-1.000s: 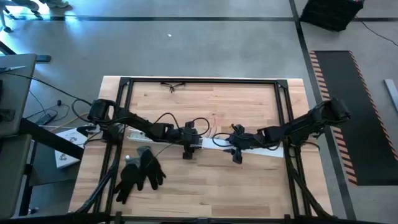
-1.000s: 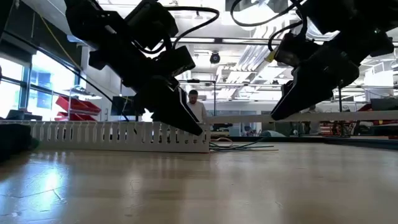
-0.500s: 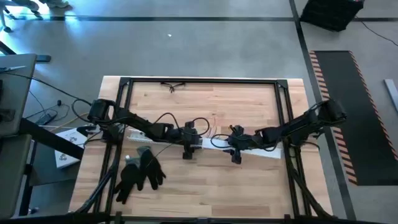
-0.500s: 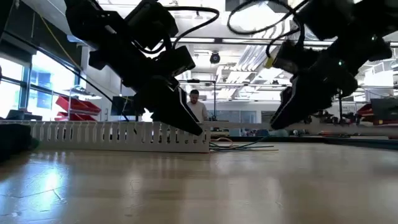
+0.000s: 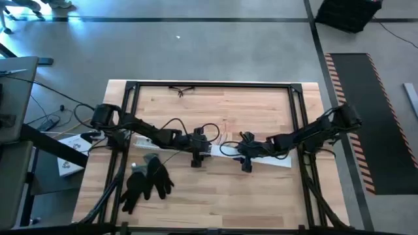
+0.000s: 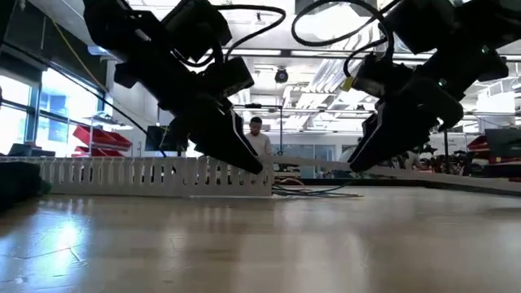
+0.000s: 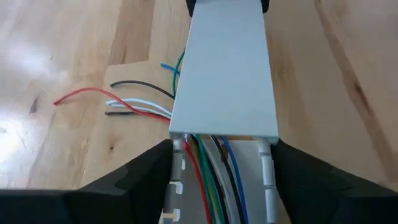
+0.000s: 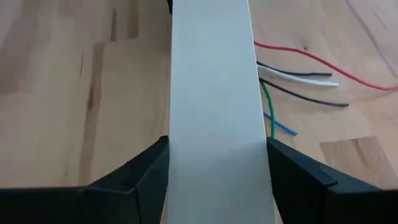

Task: Ziptie cables
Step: Close the white cable duct

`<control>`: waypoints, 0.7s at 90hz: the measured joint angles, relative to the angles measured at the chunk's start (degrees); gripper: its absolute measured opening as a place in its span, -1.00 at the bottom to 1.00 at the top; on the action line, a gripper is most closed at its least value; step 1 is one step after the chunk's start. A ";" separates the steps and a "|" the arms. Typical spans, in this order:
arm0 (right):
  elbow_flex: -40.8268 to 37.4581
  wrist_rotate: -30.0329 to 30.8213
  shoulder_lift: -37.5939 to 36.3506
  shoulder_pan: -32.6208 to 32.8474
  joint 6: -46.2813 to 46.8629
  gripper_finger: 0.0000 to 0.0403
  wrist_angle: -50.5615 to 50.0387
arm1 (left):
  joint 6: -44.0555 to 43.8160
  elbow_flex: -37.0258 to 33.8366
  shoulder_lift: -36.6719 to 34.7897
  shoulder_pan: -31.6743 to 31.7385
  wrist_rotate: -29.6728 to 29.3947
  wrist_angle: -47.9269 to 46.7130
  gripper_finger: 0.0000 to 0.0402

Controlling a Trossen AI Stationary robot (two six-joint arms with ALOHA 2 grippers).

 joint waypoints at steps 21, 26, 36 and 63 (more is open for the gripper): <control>0.01 -2.06 0.00 -1.46 0.04 0.05 -0.21 | 0.00 0.02 -0.07 0.00 -0.15 -0.66 0.32; 0.01 -2.51 0.00 -1.76 0.04 0.05 0.02 | 0.02 0.02 -0.07 0.00 -0.13 -0.69 0.34; 0.01 -3.12 0.00 -2.14 0.04 0.05 0.16 | 0.86 0.04 -0.54 0.02 1.35 -1.30 0.38; -0.01 -3.40 0.00 -2.25 0.04 0.05 0.20 | 4.02 0.10 -4.90 -0.61 -2.44 -0.85 0.39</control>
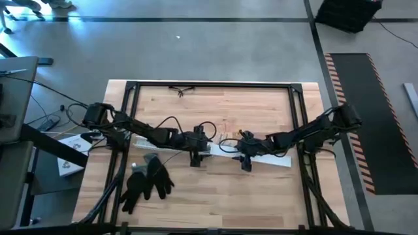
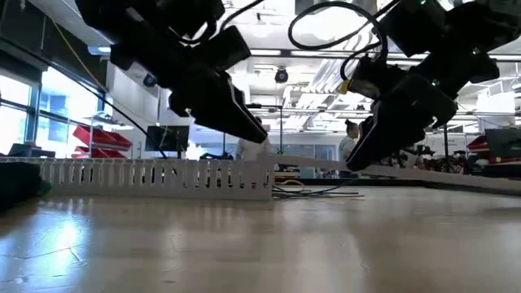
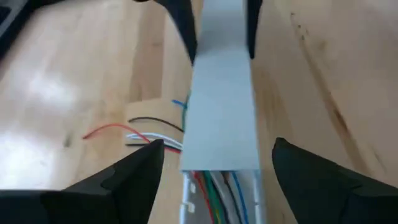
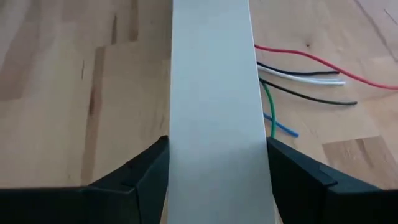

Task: Ziptie cables
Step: Close the white cable duct

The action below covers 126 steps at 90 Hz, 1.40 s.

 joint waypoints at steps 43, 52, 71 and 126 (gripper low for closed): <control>0.00 -0.23 0.00 0.00 0.00 0.05 0.44 | 0.04 -0.01 3.85 0.02 3.95 3.74 0.39; -0.02 -0.24 0.00 0.00 0.00 0.05 0.44 | 0.04 0.00 3.67 0.00 4.08 3.82 0.39; -0.02 -0.24 0.00 0.00 0.00 0.05 0.44 | -0.83 0.00 3.67 0.65 7.87 3.74 0.22; -0.07 0.63 0.04 0.04 -0.02 0.11 0.66 | -0.85 0.17 5.46 0.96 8.80 0.99 -0.67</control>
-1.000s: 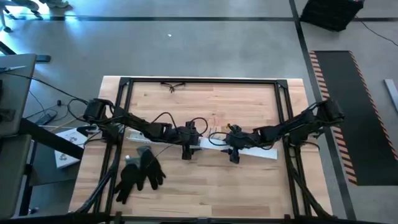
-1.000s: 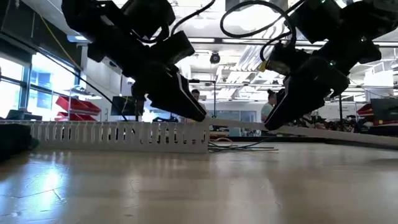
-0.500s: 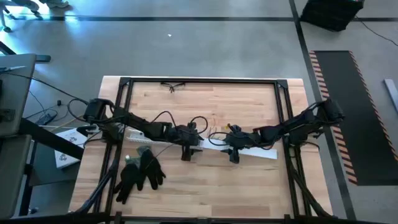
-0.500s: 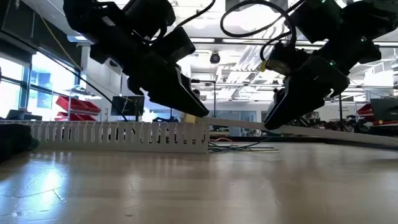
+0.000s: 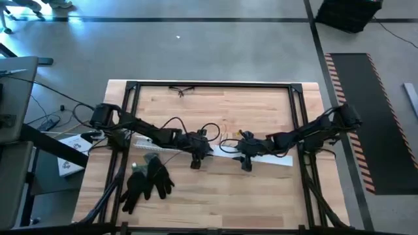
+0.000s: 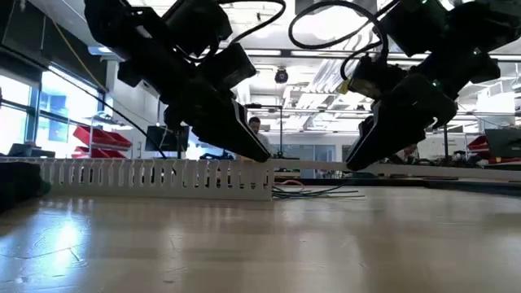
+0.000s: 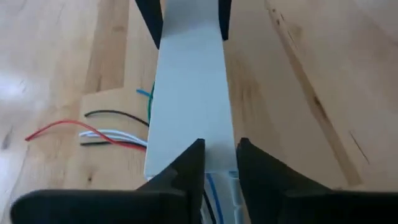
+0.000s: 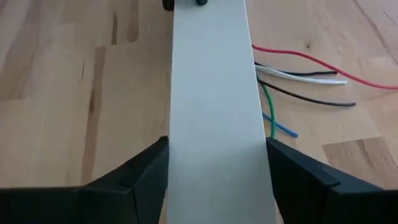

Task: Ziptie cables
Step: Close the white cable duct

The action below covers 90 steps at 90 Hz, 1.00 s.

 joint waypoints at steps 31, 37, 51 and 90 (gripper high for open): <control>1.75 0.10 -0.02 -0.04 -5.93 0.26 -0.98 | -0.29 0.02 0.02 -0.02 -0.16 -2.20 -0.70; 3.48 -0.02 -0.07 -0.04 -6.93 0.29 -2.88 | -0.76 0.04 0.02 -0.02 -0.15 -2.76 -0.70; 9.90 -0.20 -0.07 -0.04 -7.90 0.31 -14.76 | -1.56 -0.02 0.07 -0.02 -0.20 -3.51 -0.70; 20.10 -2.94 -3.33 5.63 13.72 0.14 -69.41 | -3.06 -0.02 0.07 -0.02 -0.42 -5.01 -0.70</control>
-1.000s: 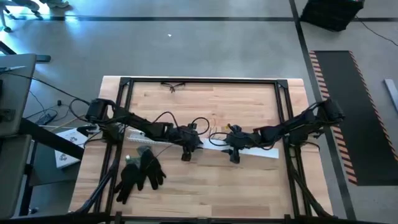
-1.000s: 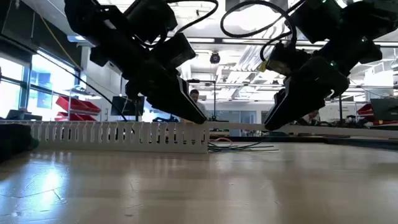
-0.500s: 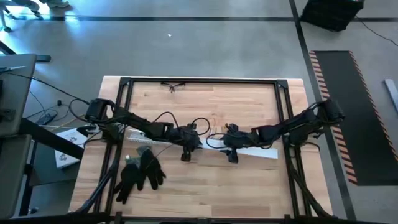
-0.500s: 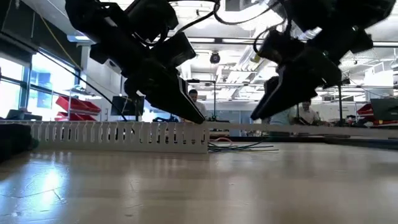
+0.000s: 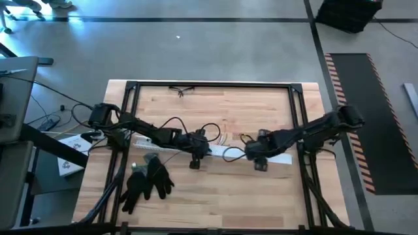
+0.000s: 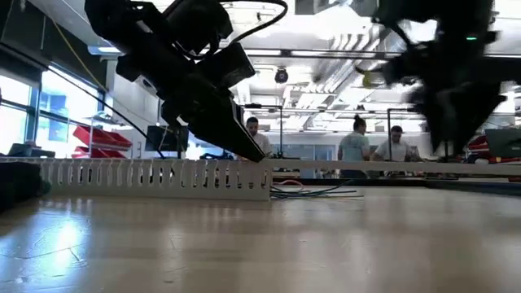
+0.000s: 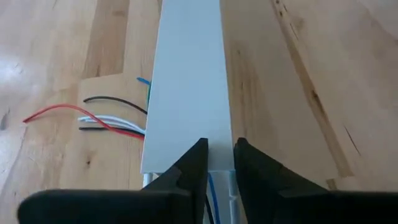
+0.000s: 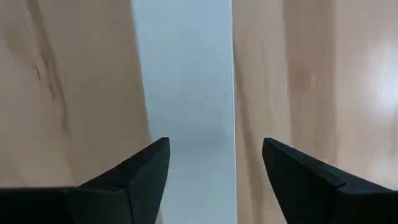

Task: Ziptie cables
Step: Close the white cable duct

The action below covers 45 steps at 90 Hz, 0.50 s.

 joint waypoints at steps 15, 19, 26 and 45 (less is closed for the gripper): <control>-0.96 -2.17 -2.29 4.06 14.64 -0.11 -9.98 | -0.76 0.00 -0.04 0.00 -0.02 -0.52 -0.70; -0.96 -2.53 -2.28 4.93 17.84 -0.19 -12.07 | -1.17 0.00 -0.06 0.00 -0.02 -0.64 -0.70; -1.29 -4.29 -2.25 5.97 22.78 -0.35 -15.86 | -1.46 0.00 -0.07 0.00 -0.04 -0.75 -0.70; -5.57 -11.51 -2.25 7.45 31.08 -0.73 -22.56 | -1.68 -2.07 -0.20 0.02 -0.07 1.92 -0.70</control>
